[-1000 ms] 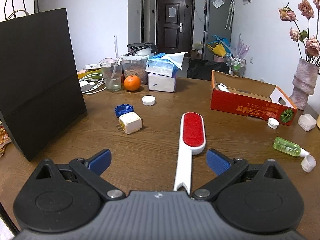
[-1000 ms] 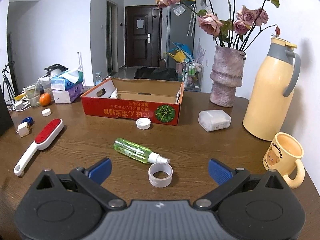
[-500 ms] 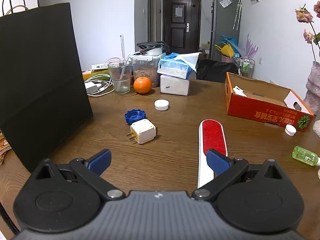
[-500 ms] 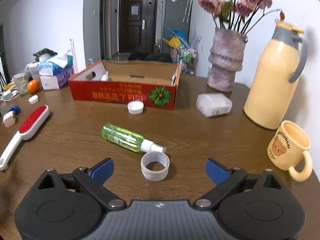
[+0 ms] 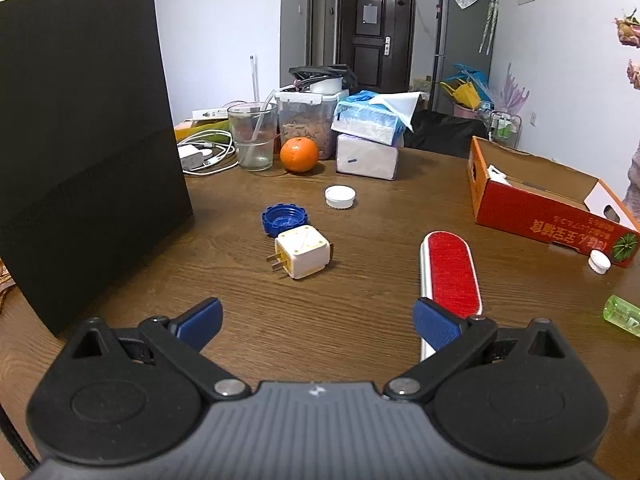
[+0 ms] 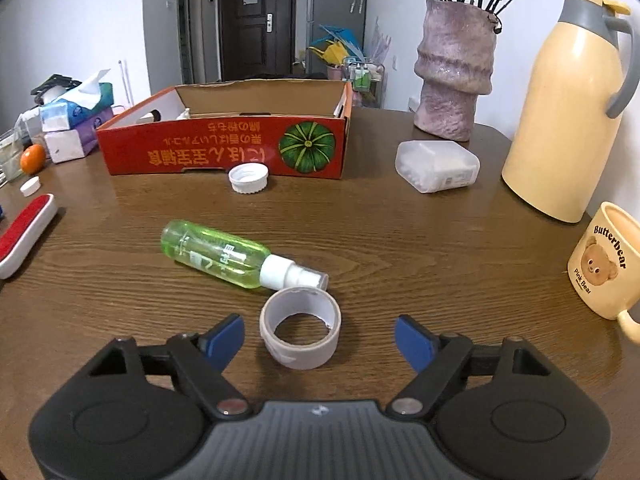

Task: Organize rigid objects
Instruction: 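Close the right tool on the white tape roll while the left tool approaches the plug adapter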

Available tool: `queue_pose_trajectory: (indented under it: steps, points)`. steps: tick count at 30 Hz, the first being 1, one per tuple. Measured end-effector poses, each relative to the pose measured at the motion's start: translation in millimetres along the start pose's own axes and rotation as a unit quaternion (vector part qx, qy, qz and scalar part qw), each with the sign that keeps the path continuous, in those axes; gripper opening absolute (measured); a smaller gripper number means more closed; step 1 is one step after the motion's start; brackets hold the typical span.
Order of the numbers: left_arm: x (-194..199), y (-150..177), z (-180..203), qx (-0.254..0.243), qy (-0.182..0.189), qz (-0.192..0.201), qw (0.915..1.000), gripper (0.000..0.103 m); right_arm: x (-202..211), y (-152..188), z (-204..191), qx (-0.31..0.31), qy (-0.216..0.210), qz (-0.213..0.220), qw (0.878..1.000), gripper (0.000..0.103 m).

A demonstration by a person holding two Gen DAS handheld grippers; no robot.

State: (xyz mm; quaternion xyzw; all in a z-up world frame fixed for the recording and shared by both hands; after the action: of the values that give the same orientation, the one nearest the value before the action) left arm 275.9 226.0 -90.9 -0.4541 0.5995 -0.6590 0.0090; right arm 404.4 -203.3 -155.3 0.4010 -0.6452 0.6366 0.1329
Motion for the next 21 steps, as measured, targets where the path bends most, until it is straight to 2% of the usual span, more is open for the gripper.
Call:
queue_pose_trajectory:
  steps: [2,3,4,5,21]
  points:
    - [-4,-1,-1,0.002,0.0,-0.002,1.0,0.103,-3,0,0,-0.003,-0.003,-0.001,1.0,0.068]
    - [-7,-1,-1,0.002,0.0,-0.001,1.0,0.103,-5,0,1,-0.005,-0.006,-0.004,1.0,0.059]
    - [-10,-2,-1,0.002,0.0,-0.001,1.0,0.103,-8,0,1,-0.006,-0.008,-0.007,1.0,0.054]
    - [-12,-3,-2,0.003,-0.001,-0.001,1.0,0.103,-9,0,1,-0.009,-0.011,-0.01,1.0,0.043]
    - [-68,-18,5,0.011,-0.014,-0.017,0.9997,0.103,-4,2,10,-0.03,0.009,0.016,0.999,0.042]
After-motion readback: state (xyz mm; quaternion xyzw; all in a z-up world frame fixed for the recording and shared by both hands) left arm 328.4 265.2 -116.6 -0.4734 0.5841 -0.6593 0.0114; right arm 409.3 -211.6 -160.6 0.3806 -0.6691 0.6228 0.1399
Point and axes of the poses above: each gripper's, at about its wrist camera, not at the fingertips, and x roughly against the way its jaws point, z to its right, y to its underside, the point moved 5 cm from there along -x, roughly the way its jaws point, and after that the axes turned 14 degrees about -y, right-handed, at the moved point
